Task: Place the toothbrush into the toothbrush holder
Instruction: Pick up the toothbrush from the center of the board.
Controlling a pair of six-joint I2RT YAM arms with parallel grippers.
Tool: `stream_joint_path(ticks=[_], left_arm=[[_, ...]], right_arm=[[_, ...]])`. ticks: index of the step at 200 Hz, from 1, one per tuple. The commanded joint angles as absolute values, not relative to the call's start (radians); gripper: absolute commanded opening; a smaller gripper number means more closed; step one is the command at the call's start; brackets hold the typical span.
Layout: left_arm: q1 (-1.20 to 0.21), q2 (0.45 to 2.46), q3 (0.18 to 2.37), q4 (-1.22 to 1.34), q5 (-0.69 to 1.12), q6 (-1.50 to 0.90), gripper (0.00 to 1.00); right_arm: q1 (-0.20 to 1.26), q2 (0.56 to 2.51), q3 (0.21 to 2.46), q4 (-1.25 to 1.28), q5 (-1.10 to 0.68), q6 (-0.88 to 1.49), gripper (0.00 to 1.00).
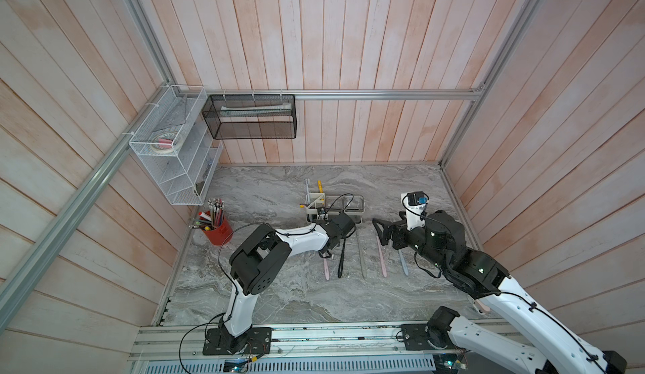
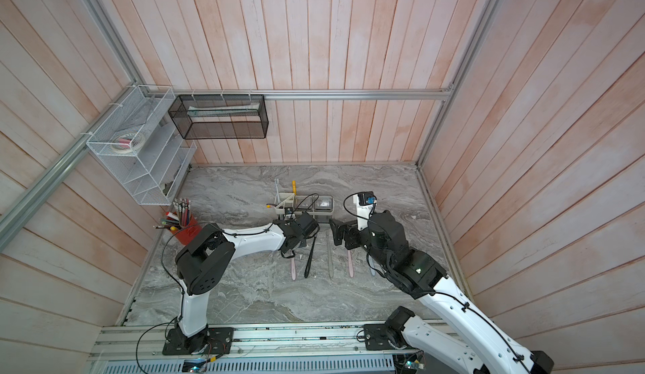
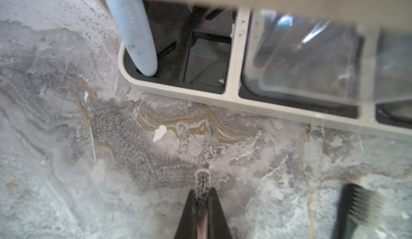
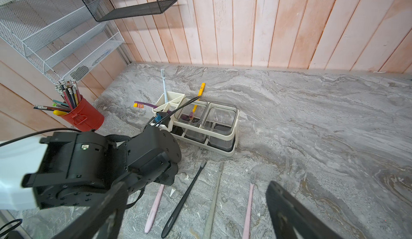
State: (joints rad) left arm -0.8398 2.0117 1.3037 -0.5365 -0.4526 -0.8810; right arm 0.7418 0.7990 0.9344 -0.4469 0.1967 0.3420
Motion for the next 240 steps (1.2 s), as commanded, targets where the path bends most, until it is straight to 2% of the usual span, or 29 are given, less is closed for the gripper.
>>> stream_joint_path(ticks=[1,45,80,112,191,240], left_arm=[[-0.839,1.987,1.283,-0.595,-0.437,-0.895,0.0],[-0.882,1.837,1.26,-0.639,-0.49,-0.895,0.0],[-0.909,1.628,1.204,-0.577,-0.515,-0.869,0.0],[-0.937,1.482,1.18,-0.521,-0.511,-0.856,0.0],[-1.021,1.373,1.214,-0.503,-0.521,-0.855,0.0],[-1.037,1.322,1.211,-0.485,-0.514,-0.864,0.0]], right_arm=[[0.741,0.781,0.96,-0.472,0.17,0.363,0.98],[0.75,0.767,0.897,-0.483,0.047,0.401,0.98],[0.762,0.72,0.792,-0.369,-0.117,0.482,0.98],[0.78,0.702,0.71,-0.272,-0.153,0.506,0.98],[0.832,0.834,0.623,-0.058,-0.244,0.541,0.94],[0.832,0.899,0.562,0.052,-0.28,0.578,0.87]])
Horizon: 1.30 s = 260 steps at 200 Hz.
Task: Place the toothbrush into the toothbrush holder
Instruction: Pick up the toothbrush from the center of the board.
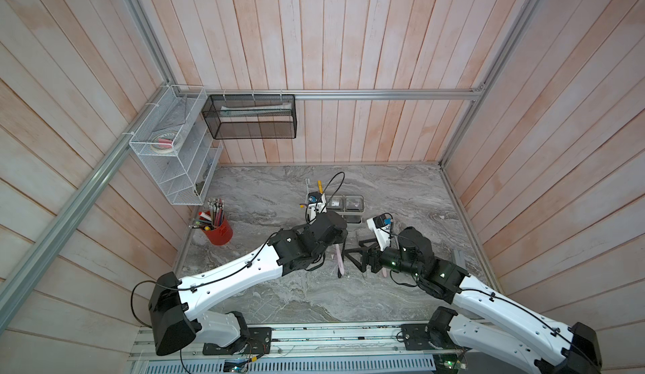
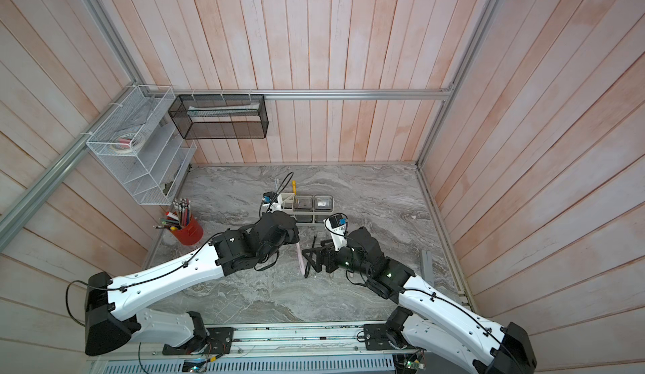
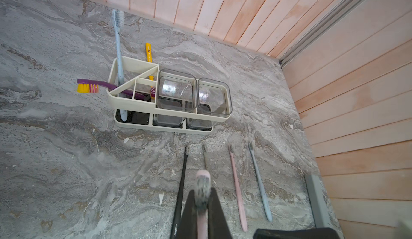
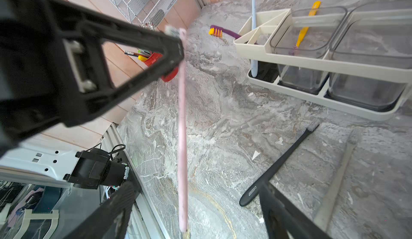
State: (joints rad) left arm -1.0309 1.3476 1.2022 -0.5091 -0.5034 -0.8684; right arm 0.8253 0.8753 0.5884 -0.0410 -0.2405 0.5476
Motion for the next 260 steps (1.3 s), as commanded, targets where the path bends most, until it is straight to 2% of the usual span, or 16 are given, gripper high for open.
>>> stream_joint_path(ticks=[1,87,106,164,203,236,249,260], left_arm=[[-1.037,1.322,1.211,-0.484,-0.513,-0.864,0.0],[-1.042,1.341,1.203,-0.472,-0.487,-0.874,0.0],[-1.042,1.336,1.204,-0.465,-0.482,-0.874,0.0],[-1.042,1.328,1.201,-0.456,-0.471,-0.877,0.0],[-1.042,1.325,1.201,-0.448,-0.459,-0.881,0.0],[-1.043,1.315,1.2,-0.443,-0.451,-0.882,0.0],[-1.043,1.307,1.202,-0.444,-0.453,-0.882,0.0],[-1.042,1.3,1.2,-0.441,-0.455,-0.881,0.0]], right_arm=[[0.832,0.901,0.561,0.055,-0.282,0.579,0.87],[0.873,0.976,0.539,0.167,-0.312,0.615,0.74],[0.876,0.997,0.524,0.197,-0.334,0.626,0.64],[0.88,1.007,0.516,0.207,-0.331,0.629,0.45],[0.881,1.01,0.515,0.201,-0.33,0.627,0.24],[0.88,1.0,0.521,0.184,-0.322,0.623,0.1],[0.88,0.996,0.522,0.178,-0.318,0.623,0.0],[0.88,0.994,0.524,0.172,-0.318,0.62,0.0]])
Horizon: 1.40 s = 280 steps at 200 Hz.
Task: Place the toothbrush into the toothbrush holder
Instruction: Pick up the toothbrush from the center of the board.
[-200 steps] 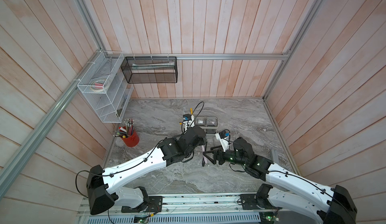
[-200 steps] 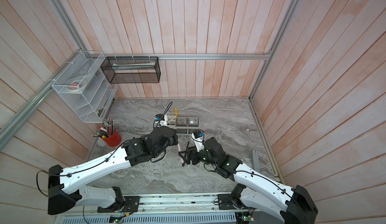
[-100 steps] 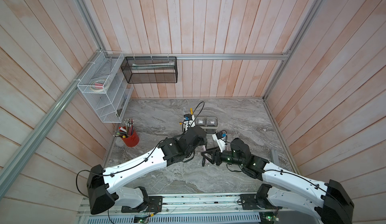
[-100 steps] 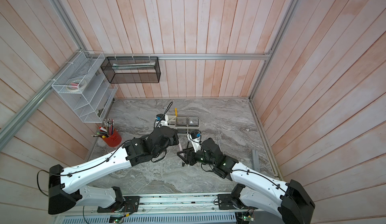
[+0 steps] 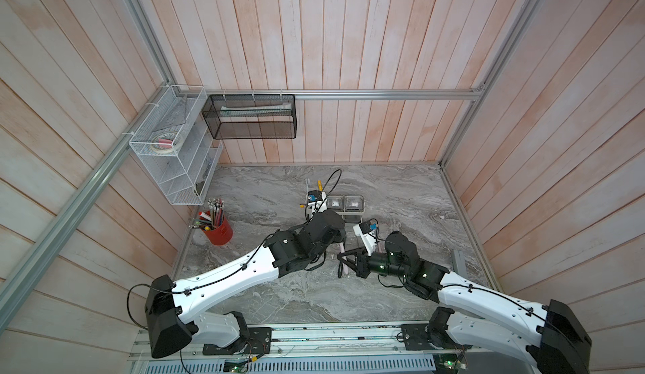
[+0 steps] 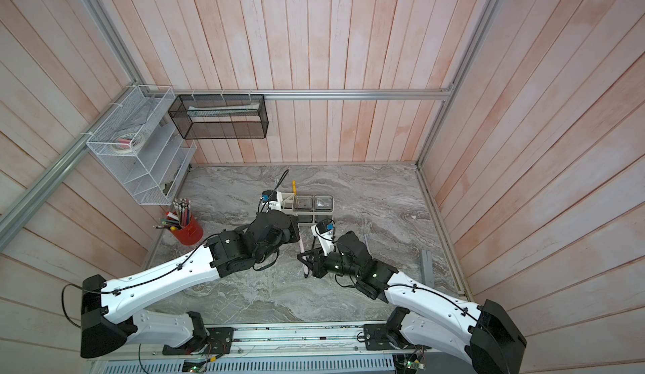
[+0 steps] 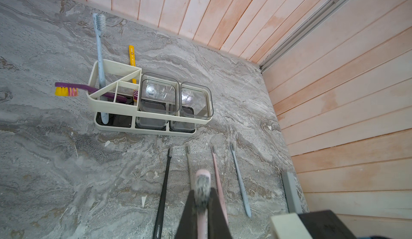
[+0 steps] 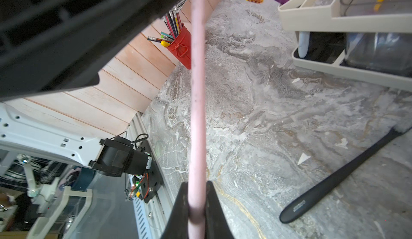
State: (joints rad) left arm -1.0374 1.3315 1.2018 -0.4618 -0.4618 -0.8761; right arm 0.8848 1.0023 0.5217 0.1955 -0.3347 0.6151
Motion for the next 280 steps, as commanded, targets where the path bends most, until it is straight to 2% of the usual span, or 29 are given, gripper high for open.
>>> stream_joint_path(ticks=[1,10,16,20,45,59,70,127,208,219,236,280], left_arm=[[-1.042,1.3,1.199,-0.44,-0.456,-0.881,0.0],[-1.043,1.295,1.198,-0.441,-0.458,-0.88,0.0],[-1.042,1.291,1.199,-0.443,-0.46,-0.879,0.06],[-1.043,1.29,1.2,-0.444,-0.461,-0.879,0.12],[-1.042,1.281,1.219,-0.486,-0.485,-0.89,0.65],[-1.042,1.276,1.237,-0.527,-0.502,-0.898,0.88],[-1.04,1.275,1.26,-0.571,-0.517,-0.915,1.0],[-0.983,1.354,1.429,-0.841,-0.444,-1.012,1.0],[-0.965,1.404,1.416,-0.817,-0.266,-1.029,1.0],[-0.963,1.402,1.41,-0.815,-0.25,-1.029,0.95],[-0.963,1.395,1.394,-0.806,-0.241,-1.028,0.82],[-0.917,1.395,1.369,-0.765,-0.195,-1.029,0.68]], right_arm=[[0.88,0.993,0.525,0.171,-0.317,0.62,0.0],[0.881,0.989,0.529,0.163,-0.314,0.617,0.0],[0.881,0.986,0.531,0.156,-0.312,0.614,0.0],[0.881,0.984,0.533,0.153,-0.309,0.612,0.0],[0.88,0.966,0.538,0.126,-0.289,0.6,0.0],[0.881,0.964,0.544,0.102,-0.277,0.586,0.0],[0.881,0.965,0.547,0.086,-0.269,0.574,0.0],[0.9,0.959,0.575,0.026,-0.241,0.529,0.0],[0.962,0.989,0.601,0.046,-0.244,0.496,0.0],[0.963,0.986,0.604,0.041,-0.244,0.491,0.0],[0.965,0.975,0.609,0.044,-0.251,0.488,0.0],[0.97,0.984,0.607,0.045,-0.259,0.489,0.0]])
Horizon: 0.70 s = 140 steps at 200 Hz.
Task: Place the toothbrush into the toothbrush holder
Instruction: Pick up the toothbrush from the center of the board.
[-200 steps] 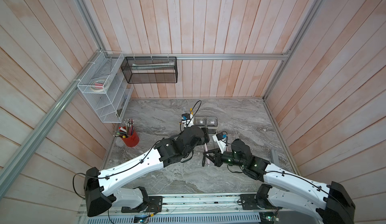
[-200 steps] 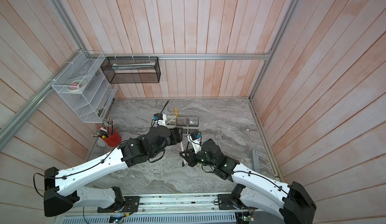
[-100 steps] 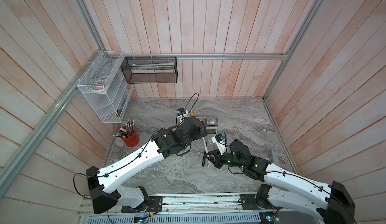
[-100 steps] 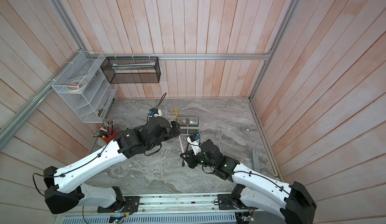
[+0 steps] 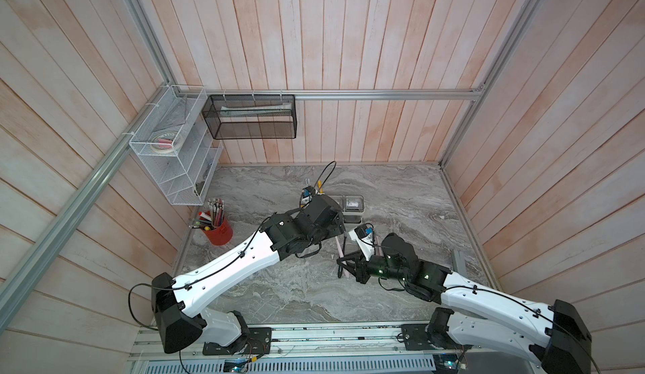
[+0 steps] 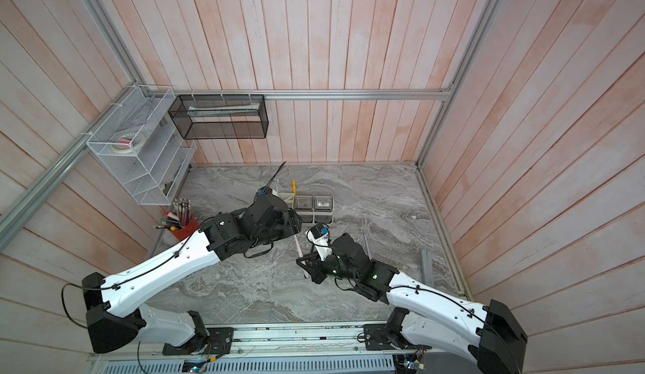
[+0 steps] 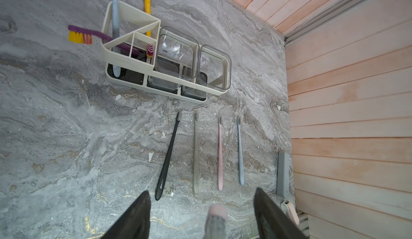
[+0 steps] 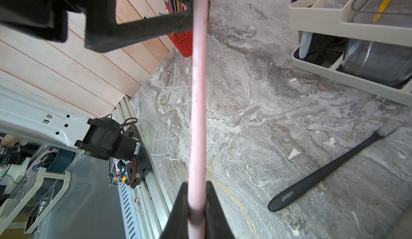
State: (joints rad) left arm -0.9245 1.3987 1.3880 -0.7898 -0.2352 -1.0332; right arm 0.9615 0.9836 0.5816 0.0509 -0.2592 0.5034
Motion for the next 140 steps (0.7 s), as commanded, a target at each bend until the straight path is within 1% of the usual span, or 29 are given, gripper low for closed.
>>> stream_joint_path(ticks=[1,11,40,63,76,86,106,120,140], left_arm=[[-0.917,1.395,1.37,-0.765,-0.195,-1.029,0.68],[-0.916,1.404,1.373,-0.766,-0.19,-1.027,0.65],[-0.91,1.414,1.378,-0.767,-0.179,-1.019,0.45],[-0.907,1.416,1.379,-0.767,-0.172,-1.016,0.35],[-0.907,1.42,1.378,-0.769,-0.17,-1.014,0.3],[-0.907,1.422,1.375,-0.771,-0.167,-1.015,0.29],[-0.904,1.424,1.368,-0.769,-0.158,-1.015,0.24],[-0.904,1.424,1.367,-0.77,-0.157,-1.014,0.18],[-0.902,1.422,1.367,-0.767,-0.152,-1.015,0.12]], right_arm=[[0.97,0.984,0.607,0.046,-0.259,0.489,0.0],[0.975,0.986,0.607,0.046,-0.261,0.489,0.0],[0.978,0.991,0.611,0.042,-0.251,0.486,0.0],[0.978,0.998,0.615,0.04,-0.249,0.483,0.0],[0.978,1.003,0.618,0.04,-0.247,0.482,0.0],[0.979,1.005,0.619,0.038,-0.247,0.481,0.0],[0.979,1.005,0.62,0.035,-0.242,0.48,0.0],[0.979,1.004,0.619,0.035,-0.242,0.479,0.0],[0.98,1.002,0.618,0.032,-0.238,0.479,0.0]])
